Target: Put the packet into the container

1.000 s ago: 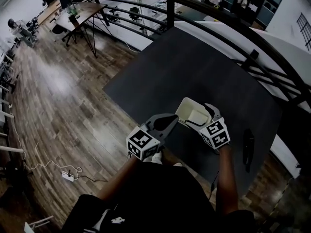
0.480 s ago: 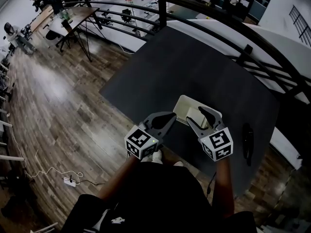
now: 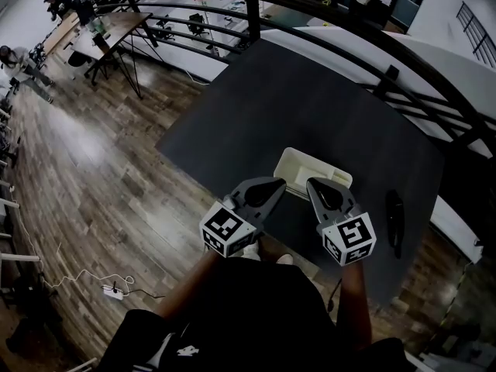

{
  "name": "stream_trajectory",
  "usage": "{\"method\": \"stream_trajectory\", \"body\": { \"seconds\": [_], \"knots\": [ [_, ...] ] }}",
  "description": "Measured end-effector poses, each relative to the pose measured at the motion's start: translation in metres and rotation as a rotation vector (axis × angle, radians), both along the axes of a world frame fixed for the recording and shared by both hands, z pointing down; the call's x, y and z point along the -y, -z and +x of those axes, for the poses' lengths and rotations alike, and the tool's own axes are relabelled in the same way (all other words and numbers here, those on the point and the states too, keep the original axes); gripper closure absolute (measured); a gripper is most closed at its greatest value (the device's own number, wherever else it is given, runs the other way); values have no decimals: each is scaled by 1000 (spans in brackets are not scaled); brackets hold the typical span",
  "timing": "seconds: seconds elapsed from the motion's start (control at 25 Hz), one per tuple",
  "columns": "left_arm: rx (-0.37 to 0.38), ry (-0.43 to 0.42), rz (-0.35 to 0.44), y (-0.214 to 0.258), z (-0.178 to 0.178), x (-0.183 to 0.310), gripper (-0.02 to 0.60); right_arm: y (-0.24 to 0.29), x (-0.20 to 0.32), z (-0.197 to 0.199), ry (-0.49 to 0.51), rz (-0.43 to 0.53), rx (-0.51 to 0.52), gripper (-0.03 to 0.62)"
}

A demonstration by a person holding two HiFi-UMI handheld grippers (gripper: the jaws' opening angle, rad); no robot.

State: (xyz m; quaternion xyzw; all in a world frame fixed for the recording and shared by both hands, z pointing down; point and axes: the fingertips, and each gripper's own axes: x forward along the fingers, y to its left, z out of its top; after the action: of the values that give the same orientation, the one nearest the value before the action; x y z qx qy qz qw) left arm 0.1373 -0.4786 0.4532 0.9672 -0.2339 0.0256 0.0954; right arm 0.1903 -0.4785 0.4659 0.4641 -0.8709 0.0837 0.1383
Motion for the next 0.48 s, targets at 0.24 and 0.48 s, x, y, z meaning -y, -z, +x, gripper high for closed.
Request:
{"method": "stream_trajectory", "body": {
  "seconds": [0.24, 0.48],
  "knots": [
    [-2, -21, 23, 8, 4, -6, 577, 5, -8, -3, 1, 29, 31, 591],
    [-21, -25, 1, 7, 6, -6, 577, 8, -15, -5, 14, 84, 13, 591]
  ]
}}
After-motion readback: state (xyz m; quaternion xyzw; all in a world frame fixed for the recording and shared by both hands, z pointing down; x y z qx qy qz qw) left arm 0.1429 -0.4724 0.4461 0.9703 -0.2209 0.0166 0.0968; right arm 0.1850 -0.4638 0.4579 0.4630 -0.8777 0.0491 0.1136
